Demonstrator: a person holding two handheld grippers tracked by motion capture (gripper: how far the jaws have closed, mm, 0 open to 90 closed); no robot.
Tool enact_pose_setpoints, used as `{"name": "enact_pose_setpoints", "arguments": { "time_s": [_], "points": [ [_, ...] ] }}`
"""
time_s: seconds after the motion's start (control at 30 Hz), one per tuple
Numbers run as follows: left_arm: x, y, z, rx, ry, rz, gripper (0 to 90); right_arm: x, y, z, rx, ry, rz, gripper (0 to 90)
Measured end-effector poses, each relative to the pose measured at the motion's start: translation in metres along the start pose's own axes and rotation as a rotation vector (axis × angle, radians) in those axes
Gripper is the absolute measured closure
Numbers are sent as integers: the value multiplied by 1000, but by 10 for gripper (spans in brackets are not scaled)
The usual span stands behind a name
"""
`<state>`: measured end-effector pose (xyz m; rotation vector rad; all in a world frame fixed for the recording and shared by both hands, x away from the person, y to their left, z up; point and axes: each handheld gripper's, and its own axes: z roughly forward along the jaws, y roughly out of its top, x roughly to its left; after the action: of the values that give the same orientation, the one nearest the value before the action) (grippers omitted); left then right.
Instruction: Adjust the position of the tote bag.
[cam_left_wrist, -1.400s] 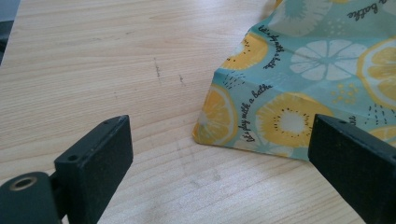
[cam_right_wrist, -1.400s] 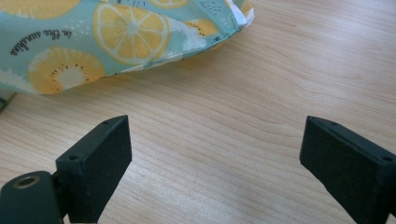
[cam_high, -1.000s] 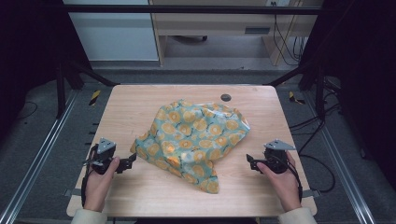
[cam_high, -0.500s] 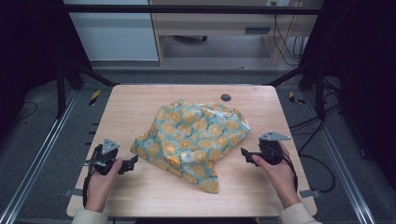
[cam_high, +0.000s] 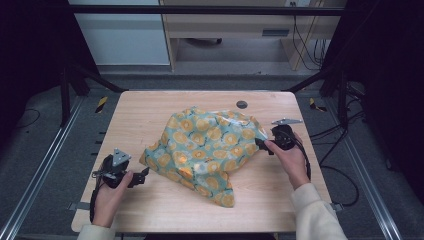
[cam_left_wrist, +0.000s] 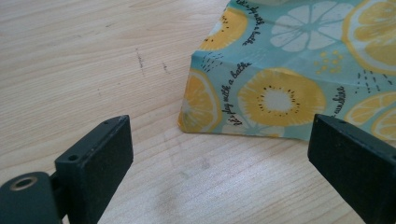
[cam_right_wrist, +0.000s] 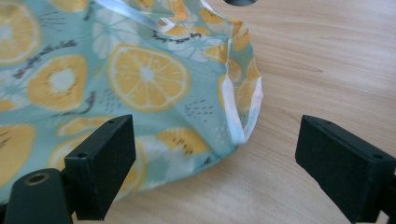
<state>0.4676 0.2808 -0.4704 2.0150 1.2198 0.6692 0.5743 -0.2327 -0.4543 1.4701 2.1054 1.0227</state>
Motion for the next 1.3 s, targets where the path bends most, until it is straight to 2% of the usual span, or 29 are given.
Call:
{"name": "enact_pose_setpoints", "arguments": {
  "time_s": [0.07, 0.1, 0.2, 0.23, 0.33, 0.5, 0.53, 0.67, 0.8, 0.97, 1.0, 1.07, 1.17, 1.3],
  "points": [
    [0, 0, 0, 2, -2, 5, 67, -1, 1, 3, 4, 7, 10, 119],
    [-1, 0, 0, 0, -2, 7, 67, -3, 3, 10, 5, 23, 39, 116],
    [-2, 0, 1, 0, -3, 11, 67, -3, 4, 13, 11, 12, 35, 117],
    [-2, 0, 0, 0, -3, 13, 67, -2, 4, 18, 16, 26, 43, 114],
    [-3, 1, 0, 2, -1, 20, 67, 0, 3, 23, 24, 22, 42, 108],
    [-4, 1, 1, 0, -1, 24, 67, 0, -2, 27, 41, 22, 64, 107],
    [-4, 1, 1, 1, 1, 25, 67, -2, -4, 29, 45, 44, 89, 108],
    [-5, 1, 0, 5, 1, 33, 67, -1, -6, 30, 51, 61, 96, 152],
    [-5, 2, 1, 4, 3, 35, 67, 6, -5, 29, 41, 81, 64, 285],
    [-6, 2, 1, 7, 0, 40, 67, 16, -3, 27, 26, 75, -17, 559],
    [-6, 2, 1, 7, 1, 42, 67, 19, -3, 26, 32, 69, -37, 646],
    [-6, 2, 0, 6, 1, 43, 67, 22, -3, 26, 41, 74, -59, 714],
    [-6, 2, 0, 8, -1, 42, 67, 24, -3, 25, 39, 57, -102, 819],
    [-6, 2, 1, 8, -1, 44, 67, 24, -2, 25, 45, 55, -115, 878]
  ]
}}
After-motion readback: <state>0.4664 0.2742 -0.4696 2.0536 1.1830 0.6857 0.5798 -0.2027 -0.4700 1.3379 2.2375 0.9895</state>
